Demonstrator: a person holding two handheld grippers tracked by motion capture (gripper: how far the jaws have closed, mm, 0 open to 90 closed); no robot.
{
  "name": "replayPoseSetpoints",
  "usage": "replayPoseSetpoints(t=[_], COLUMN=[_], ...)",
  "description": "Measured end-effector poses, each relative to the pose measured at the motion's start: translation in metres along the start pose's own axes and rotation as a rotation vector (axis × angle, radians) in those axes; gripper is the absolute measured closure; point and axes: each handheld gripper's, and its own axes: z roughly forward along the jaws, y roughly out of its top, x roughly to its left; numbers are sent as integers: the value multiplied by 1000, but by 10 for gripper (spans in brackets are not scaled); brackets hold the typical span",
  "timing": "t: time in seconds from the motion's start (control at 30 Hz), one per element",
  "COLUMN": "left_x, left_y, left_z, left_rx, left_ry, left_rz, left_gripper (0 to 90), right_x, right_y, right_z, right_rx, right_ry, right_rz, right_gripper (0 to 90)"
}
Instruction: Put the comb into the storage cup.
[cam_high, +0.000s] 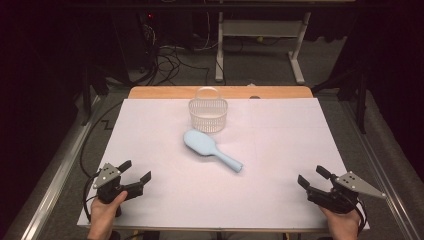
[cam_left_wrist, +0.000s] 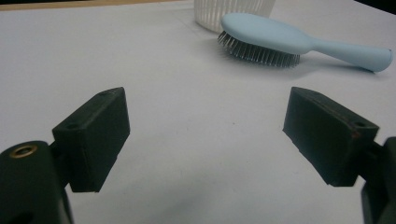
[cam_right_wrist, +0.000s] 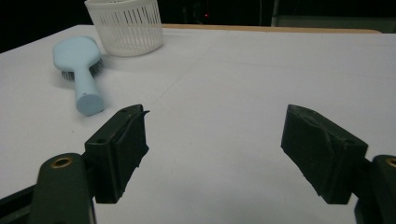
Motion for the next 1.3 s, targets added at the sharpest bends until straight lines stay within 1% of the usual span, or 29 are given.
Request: replayPoseSetpoints(t=[0.13,0.17,0.3,0.4,0.7,0.8,1.07,1.2,1.3], left_x=[-1,0,0,-1,-2,-3,-3,-4,-4], left_y=[0,0,1,1,2,3,5,5,5], left_z=[0,0,-1,-1,0,0,0,2,3], left_rx=[6,15,18,19,12,15,2,16,14], left_ry=[-5,-10,-11,-17,-14,-16,-21,-33,-33], left_rz=[3,1,3,7,14,25,23,28,29], left_gripper=[154,154,154,153,148,135,116,117,126], right_x=[0,0,1,1,1,1,0,0,0], right_y=[0,0,0,0,0,0,0,0,0], right_z=[0,0,-1,0,0,0,1,1,1], right_rx=[-3,-1,-2,0,4,4,5,6,7], right_ry=[0,1,2,1,2,3,5,5,5], right_rz=[1,-1,-8,-2,-3,-4,-6,-4,-4], right_gripper=[230,230,229,230,229,230,230,229,230])
